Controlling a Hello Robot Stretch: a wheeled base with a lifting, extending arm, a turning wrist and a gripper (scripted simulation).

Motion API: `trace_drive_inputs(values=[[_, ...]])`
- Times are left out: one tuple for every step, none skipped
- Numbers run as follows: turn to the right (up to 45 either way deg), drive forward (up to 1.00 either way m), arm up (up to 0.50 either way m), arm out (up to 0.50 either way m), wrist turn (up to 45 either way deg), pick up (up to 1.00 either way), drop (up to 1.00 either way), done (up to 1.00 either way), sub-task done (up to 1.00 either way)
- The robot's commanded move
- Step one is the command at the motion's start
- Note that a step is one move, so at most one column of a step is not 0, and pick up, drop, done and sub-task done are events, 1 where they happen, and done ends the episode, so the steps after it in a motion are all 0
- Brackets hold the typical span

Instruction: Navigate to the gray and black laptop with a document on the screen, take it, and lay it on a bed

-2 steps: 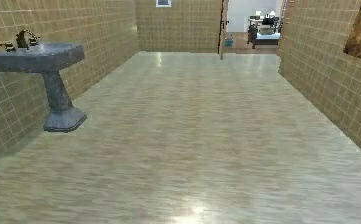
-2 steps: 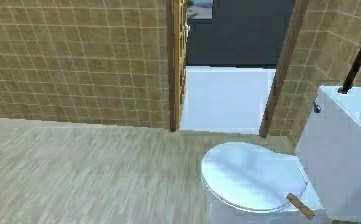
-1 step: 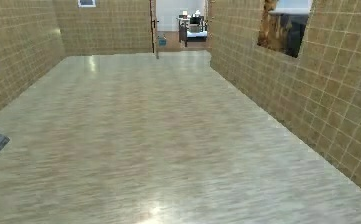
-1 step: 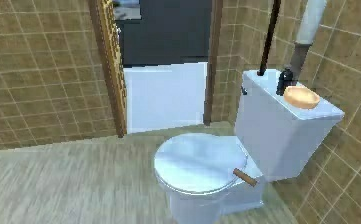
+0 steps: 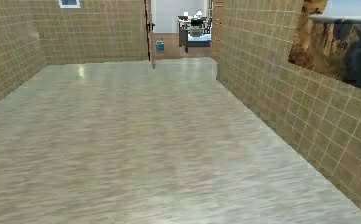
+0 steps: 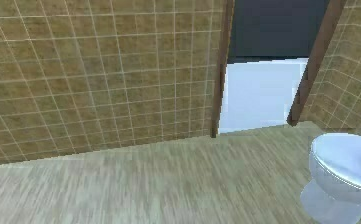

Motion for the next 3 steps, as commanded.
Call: trace_drive_inputs(values=[[0.0, 1.00, 0.00, 0.00, 0.0, 0.00, 0.00, 0.00, 0.00], [0.0, 1.00, 0.00, 0.00, 0.0, 0.00, 0.00, 0.00, 0.00], [3.0, 0.00, 0.00, 0.00, 0.0, 0.00, 0.00, 0.00, 0.00]])
